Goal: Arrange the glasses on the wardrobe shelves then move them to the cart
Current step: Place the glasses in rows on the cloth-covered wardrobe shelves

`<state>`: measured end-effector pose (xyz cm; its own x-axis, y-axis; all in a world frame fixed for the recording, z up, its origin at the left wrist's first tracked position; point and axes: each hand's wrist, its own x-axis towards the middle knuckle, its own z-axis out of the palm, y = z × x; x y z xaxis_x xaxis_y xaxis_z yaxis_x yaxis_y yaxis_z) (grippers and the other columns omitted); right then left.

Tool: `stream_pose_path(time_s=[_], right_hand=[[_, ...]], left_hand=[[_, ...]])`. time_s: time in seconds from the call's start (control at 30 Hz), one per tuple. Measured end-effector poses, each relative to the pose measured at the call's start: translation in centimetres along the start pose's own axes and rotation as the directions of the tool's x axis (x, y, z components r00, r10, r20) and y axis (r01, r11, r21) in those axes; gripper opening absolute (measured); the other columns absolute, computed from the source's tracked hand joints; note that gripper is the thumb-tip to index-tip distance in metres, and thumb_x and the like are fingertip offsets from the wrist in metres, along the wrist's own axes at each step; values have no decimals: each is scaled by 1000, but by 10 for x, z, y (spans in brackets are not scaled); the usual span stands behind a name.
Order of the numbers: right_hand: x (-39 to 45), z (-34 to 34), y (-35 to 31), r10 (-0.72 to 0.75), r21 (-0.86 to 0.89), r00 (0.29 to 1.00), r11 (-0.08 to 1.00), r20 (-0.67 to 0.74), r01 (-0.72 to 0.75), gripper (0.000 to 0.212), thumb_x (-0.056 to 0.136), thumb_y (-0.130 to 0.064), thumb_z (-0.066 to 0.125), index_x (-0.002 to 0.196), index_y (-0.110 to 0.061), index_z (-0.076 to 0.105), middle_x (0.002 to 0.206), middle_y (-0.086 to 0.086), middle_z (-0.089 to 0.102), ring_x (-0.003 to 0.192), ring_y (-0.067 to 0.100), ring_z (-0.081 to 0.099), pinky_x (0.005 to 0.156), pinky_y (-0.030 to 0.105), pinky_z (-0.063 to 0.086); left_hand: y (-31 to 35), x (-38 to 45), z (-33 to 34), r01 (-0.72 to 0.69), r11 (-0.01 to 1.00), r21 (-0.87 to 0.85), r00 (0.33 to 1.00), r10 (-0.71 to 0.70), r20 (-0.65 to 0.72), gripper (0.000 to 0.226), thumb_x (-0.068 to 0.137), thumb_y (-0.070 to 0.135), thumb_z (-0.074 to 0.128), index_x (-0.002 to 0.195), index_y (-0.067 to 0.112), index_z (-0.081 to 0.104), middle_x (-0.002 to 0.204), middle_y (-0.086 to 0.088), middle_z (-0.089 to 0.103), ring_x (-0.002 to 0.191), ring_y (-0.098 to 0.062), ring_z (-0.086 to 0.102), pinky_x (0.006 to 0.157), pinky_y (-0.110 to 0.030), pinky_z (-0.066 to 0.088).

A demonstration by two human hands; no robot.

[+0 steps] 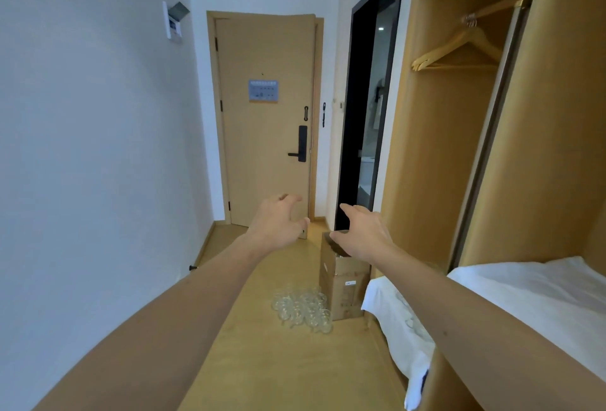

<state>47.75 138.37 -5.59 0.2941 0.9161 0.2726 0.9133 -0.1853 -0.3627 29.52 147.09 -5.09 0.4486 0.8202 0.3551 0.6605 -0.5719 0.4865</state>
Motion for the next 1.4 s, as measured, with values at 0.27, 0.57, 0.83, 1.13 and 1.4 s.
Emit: stream_pose_path(time_s=[0.27, 0.57, 0.83, 1.13, 1.4], right_hand=[[92, 40, 0, 8, -8, 1000, 1000, 31, -8, 70, 96, -46, 62, 156, -23, 33, 153, 5, 44, 140, 35, 35, 109, 46, 39], [234, 70, 35, -23, 61, 999, 998, -30, 25, 68, 91, -44, 66, 152, -29, 38, 151, 2, 45, 139, 33, 37, 104, 51, 44], [370, 79, 82, -11, 77, 1000, 997, -19, 13, 75, 93, -46, 66, 156, -27, 32, 159, 2, 38, 145, 33, 32, 111, 52, 40], [472, 119, 124, 27, 98, 999, 995, 30, -29, 72, 93, -42, 67, 155, -25, 34, 157, 2, 40, 143, 33, 34, 109, 50, 41], [566, 148, 146, 126, 34, 992, 991, 8, -126, 77, 94, -39, 67, 158, -22, 30, 160, 5, 37, 145, 32, 34, 114, 50, 40]], left_hand=[[-52, 78, 22, 20, 1000, 0, 1000, -20, 13, 59, 96, 40, 63, 150, 24, 46, 154, -3, 43, 143, -25, 37, 115, -41, 35], [-65, 202, 54, 22, 1000, 18, 1000, -22, -18, 57, 97, 37, 63, 149, 22, 46, 154, -3, 43, 142, -24, 38, 116, -46, 37], [-62, 334, 89, 29, 998, 60, 999, -28, -16, 56, 98, 38, 61, 150, 24, 45, 156, -2, 40, 145, -23, 34, 118, -44, 34], [-96, 445, 144, 36, 997, 69, 997, -41, 62, 57, 98, 38, 62, 150, 23, 46, 155, -3, 42, 144, -24, 35, 118, -43, 35], [-146, 565, 195, -77, 997, -14, 989, 79, 127, 58, 95, 39, 63, 149, 25, 47, 156, -2, 41, 145, -24, 35, 115, -41, 35]])
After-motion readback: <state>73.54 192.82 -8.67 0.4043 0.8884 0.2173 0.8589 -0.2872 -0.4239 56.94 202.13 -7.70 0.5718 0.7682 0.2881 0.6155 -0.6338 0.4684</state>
